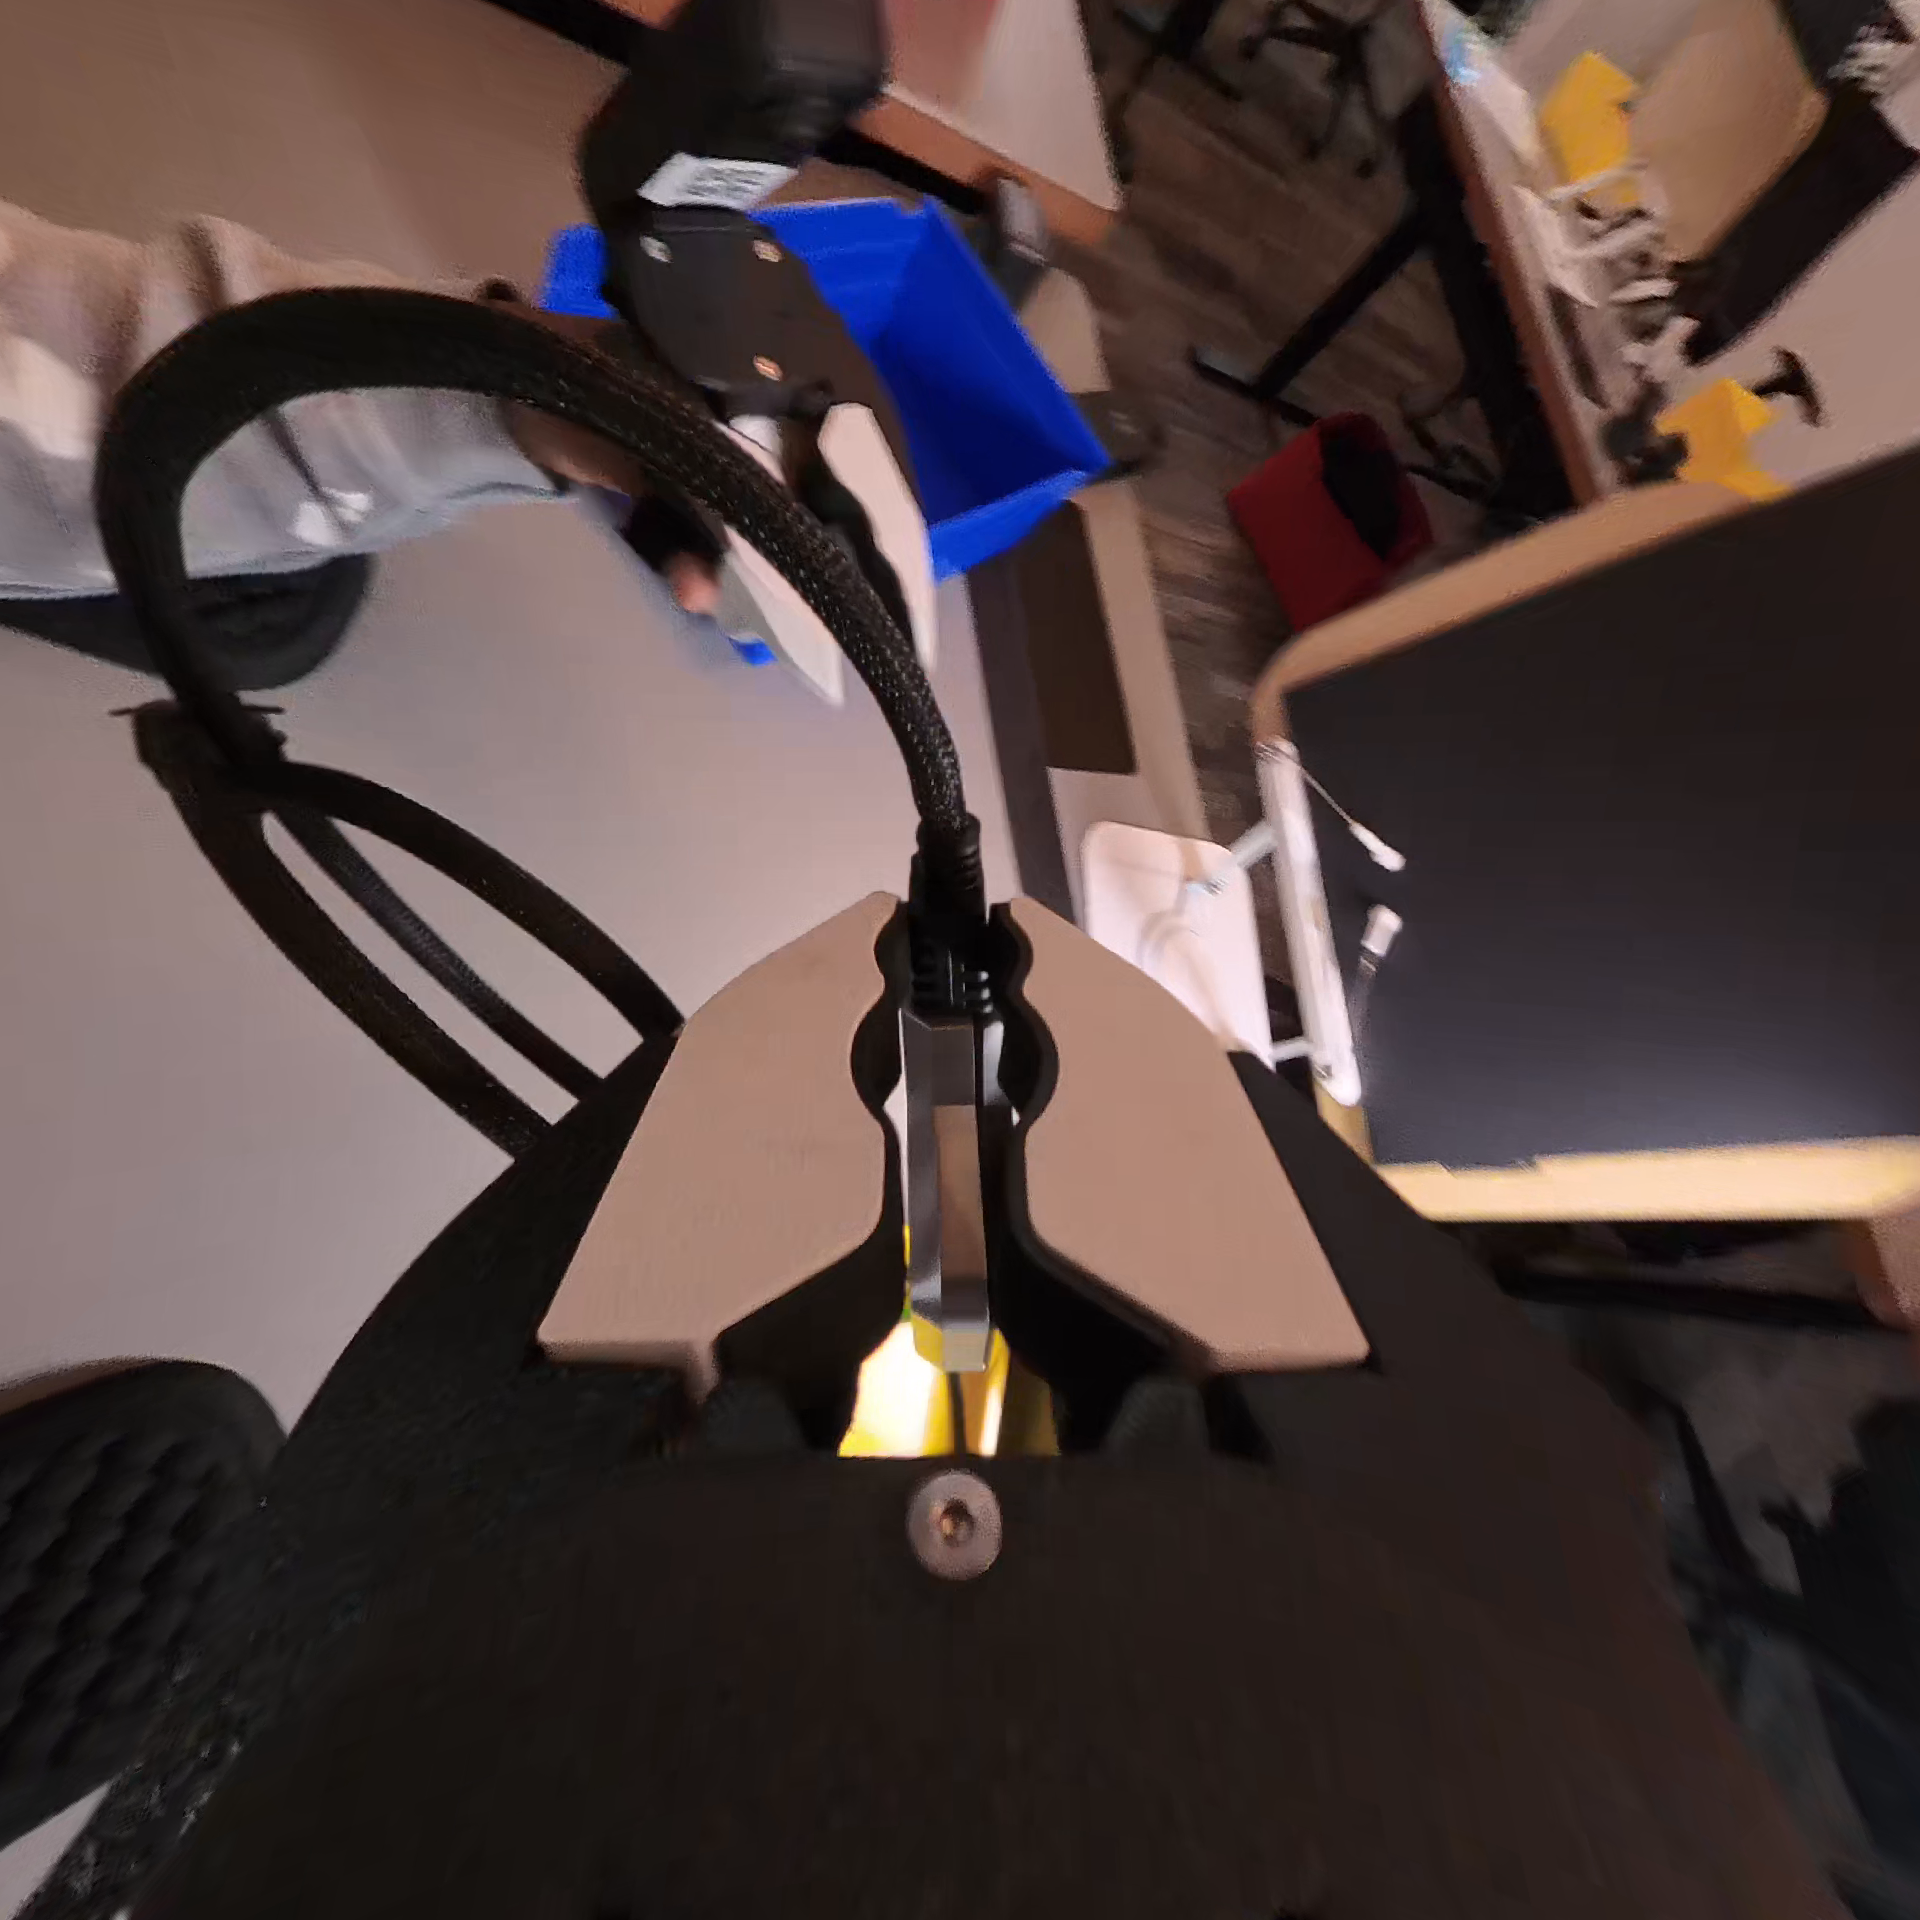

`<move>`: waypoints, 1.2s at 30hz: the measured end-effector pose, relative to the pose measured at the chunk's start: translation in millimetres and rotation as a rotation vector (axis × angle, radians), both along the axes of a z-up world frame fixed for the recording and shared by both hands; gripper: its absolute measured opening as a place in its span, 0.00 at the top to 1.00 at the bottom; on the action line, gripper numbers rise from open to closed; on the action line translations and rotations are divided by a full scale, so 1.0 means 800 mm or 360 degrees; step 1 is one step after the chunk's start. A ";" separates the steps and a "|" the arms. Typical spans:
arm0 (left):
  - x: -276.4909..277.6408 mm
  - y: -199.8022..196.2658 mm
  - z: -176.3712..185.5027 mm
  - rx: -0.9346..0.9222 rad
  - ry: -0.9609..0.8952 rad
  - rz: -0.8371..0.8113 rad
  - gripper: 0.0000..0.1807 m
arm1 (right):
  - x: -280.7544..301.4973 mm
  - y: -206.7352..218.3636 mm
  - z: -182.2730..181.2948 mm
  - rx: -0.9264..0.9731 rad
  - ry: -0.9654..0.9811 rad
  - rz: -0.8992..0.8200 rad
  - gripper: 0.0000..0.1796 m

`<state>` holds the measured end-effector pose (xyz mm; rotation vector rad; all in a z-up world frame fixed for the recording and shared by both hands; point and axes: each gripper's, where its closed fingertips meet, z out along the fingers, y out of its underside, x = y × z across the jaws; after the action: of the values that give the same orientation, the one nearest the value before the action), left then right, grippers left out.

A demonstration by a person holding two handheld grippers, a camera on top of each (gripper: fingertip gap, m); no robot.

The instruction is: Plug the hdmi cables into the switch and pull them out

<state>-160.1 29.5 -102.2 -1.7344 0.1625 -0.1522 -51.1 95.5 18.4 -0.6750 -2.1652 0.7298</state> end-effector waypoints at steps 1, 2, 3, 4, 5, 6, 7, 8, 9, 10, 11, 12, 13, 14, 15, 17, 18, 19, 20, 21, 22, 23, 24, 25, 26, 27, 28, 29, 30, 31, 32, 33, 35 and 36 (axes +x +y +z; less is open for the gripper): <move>-0.011 -0.004 -0.001 0.0013 -0.0078 0.0016 0.81 | 0.001 0.022 0.008 0.0004 0.0035 -0.0086 0.92; -0.019 -0.009 0.002 0.0044 -0.0147 0.0021 0.81 | 0.000 0.047 0.015 0.0022 0.0068 -0.0198 0.92; -0.024 -0.013 0.008 0.0088 -0.0202 0.0018 0.82 | -0.001 0.076 0.021 0.0051 0.0103 -0.0335 0.92; -0.026 -0.018 0.016 0.0136 -0.0240 0.0010 0.83 | -0.004 0.106 0.024 0.0081 0.0139 -0.0481 0.92; -0.027 -0.022 0.023 0.0177 -0.0258 0.0005 0.84 | -0.006 0.136 0.026 0.0102 0.0167 -0.0615 0.92; -0.027 -0.025 0.028 0.0203 -0.0258 0.0008 0.84 | -0.008 0.165 0.025 0.0116 0.0185 -0.0751 0.92; -0.027 -0.027 0.031 0.0214 -0.0250 0.0015 0.84 | -0.010 0.194 0.021 0.0131 0.0191 -0.0888 0.92; -0.026 -0.027 0.032 0.0216 -0.0239 0.0021 0.84 | -0.012 0.221 0.017 0.0153 0.0196 -0.1010 0.92; -0.026 -0.027 0.032 0.0213 -0.0229 0.0025 0.84 | -0.014 0.246 0.013 0.0185 0.0208 -0.1111 0.92; -0.024 -0.026 0.031 0.0206 -0.0225 0.0026 0.84 | -0.016 0.269 0.008 0.0224 0.0221 -0.1205 0.92; -0.023 -0.025 0.030 0.0199 -0.0222 0.0024 0.84 | -0.018 0.290 0.004 0.0265 0.0232 -0.1292 0.92; -0.021 -0.024 0.029 0.0194 -0.0220 0.0020 0.84 | -0.020 0.310 -0.001 0.0299 0.0242 -0.1373 0.92; -0.020 -0.023 0.028 0.0188 -0.0217 0.0018 0.84 | -0.022 0.328 -0.007 0.0331 0.0247 -0.1433 0.92; -0.020 -0.022 0.026 0.0178 -0.0212 0.0018 0.84 | -0.023 0.343 -0.012 0.0367 0.0252 -0.1482 0.92; -0.020 -0.021 0.025 0.0167 -0.0205 0.0020 0.84 | -0.024 0.358 -0.017 0.0412 0.0259 -0.1524 0.92; -0.021 -0.020 0.021 0.0147 -0.0188 0.0030 0.84 | -0.021 0.386 -0.028 0.0506 0.0256 -0.1605 0.92; -0.024 -0.020 0.020 0.0142 -0.0183 0.0041 0.84 | -0.019 0.396 -0.038 0.0539 0.0226 -0.1623 0.92; -0.026 -0.020 0.019 0.0140 -0.0185 0.0048 0.84 | -0.016 0.405 -0.052 0.0556 0.0171 -0.1636 0.92; -0.028 -0.020 0.018 0.0142 -0.0195 0.0048 0.84 | -0.013 0.412 -0.069 0.0570 0.0102 -0.1642 0.92; -0.029 -0.020 0.019 0.0150 -0.0209 0.0045 0.85 | -0.010 0.416 -0.087 0.0589 0.0031 -0.1633 0.92; -0.030 -0.020 0.019 0.0160 -0.0221 0.0042 0.85 | -0.008 0.418 -0.106 0.0604 -0.0042 -0.1617 0.92; -0.031 -0.020 0.020 0.0167 -0.0232 0.0038 0.85 | -0.008 0.419 -0.123 0.0591 -0.0099 -0.1601 0.92; -0.031 -0.020 0.020 0.0166 -0.0240 0.0035 0.85 | -0.010 0.418 -0.138 0.0541 -0.0137 -0.1580 0.92; -0.030 -0.019 0.020 0.0160 -0.0242 0.0034 0.85 | -0.013 0.416 -0.152 0.0449 -0.0177 -0.1566 0.92; -0.029 -0.018 0.019 0.0153 -0.0235 0.0034 0.85 | -0.018 0.411 -0.166 0.0313 -0.0226 -0.1543 0.92; -0.027 -0.017 0.018 0.0144 -0.0222 0.0034 0.85 | -0.023 0.406 -0.179 0.0179 -0.0270 -0.1520 0.92; -0.026 -0.016 0.017 0.0134 -0.0207 0.0036 0.85 | -0.028 0.404 -0.188 0.0090 -0.0289 -0.1508 0.92; -0.025 -0.016 0.016 0.0123 -0.0190 0.0039 0.85 | -0.034 0.402 -0.197 0.0026 -0.0309 -0.1482 0.92; -0.024 -0.016 0.016 0.0116 -0.0172 0.0043 0.85 | -0.037 0.400 -0.207 -0.0044 -0.0355 -0.1460 0.92; -0.024 -0.016 0.016 0.0113 -0.0155 0.0047 0.85 | -0.040 0.399 -0.219 -0.0131 -0.0418 -0.1454 0.92; -0.024 -0.016 0.016 0.0113 -0.0143 0.0052 0.85 | -0.041 0.402 -0.227 -0.0208 -0.0453 -0.1462 0.92; -0.025 -0.017 0.017 0.0117 -0.0138 0.0056 0.85 | -0.043 0.407 -0.231 -0.0265 -0.0451 -0.1470 0.92; -0.027 -0.018 0.018 0.0122 -0.0146 0.0059 0.85 | -0.041 0.417 -0.244 -0.0437 -0.0499 -0.1499 0.92; -0.028 -0.018 0.018 0.0124 -0.0152 0.0062 0.85 | -0.036 0.421 -0.254 -0.0528 -0.0557 -0.1520 0.92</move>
<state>-182.6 15.0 -87.9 -1.6481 0.0636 -0.1975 -80.0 432.5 -184.5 -1.9349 -1.6830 0.4471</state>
